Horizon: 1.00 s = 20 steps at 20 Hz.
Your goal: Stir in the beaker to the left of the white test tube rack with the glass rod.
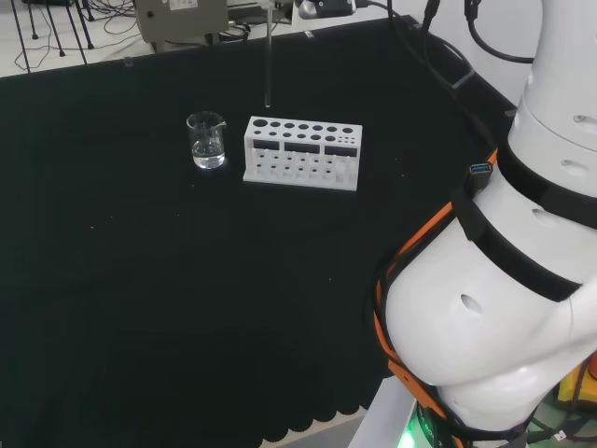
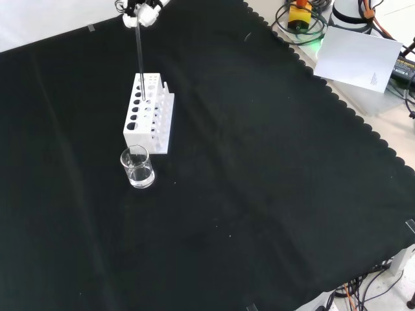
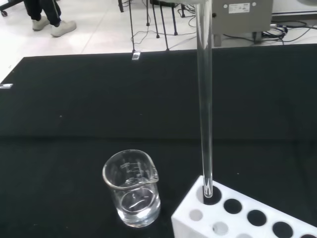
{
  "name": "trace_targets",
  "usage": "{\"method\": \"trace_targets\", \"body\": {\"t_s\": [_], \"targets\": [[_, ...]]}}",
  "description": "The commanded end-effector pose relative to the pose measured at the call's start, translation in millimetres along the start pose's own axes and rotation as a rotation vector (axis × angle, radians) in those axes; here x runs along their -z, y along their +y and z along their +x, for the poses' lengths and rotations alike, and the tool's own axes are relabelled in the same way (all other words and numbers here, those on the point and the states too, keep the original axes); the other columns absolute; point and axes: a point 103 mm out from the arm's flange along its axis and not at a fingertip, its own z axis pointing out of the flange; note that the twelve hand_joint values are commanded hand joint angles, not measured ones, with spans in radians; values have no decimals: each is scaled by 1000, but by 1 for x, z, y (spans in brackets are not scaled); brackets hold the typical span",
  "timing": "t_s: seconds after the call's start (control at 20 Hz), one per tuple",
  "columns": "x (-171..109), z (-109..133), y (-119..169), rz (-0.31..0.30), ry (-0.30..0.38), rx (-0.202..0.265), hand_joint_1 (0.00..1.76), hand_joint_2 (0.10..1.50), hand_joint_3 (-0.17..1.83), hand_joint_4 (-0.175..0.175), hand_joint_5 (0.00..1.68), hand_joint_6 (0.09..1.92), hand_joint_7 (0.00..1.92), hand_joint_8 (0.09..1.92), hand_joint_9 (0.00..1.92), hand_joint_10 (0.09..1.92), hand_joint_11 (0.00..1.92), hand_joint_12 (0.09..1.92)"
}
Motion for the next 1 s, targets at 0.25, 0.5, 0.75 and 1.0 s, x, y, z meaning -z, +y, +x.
{"method": "trace_targets", "body": {"t_s": [0.25,0.5,0.75,1.0], "targets": [[-5,18,7,-7,0,16,1315,1093,-175,-175,1295,162,1243,886,1729,539,1624,803],[-7,30,22,-4,14,43,1314,1093,-173,-175,1296,159,1243,886,1731,536,1625,802],[-7,48,39,-13,37,97,1315,1092,-172,-175,1297,157,1242,888,1732,532,1625,802],[-15,61,53,-2,50,152,1315,1092,-170,-175,1298,154,1242,889,1733,529,1626,801]]}}
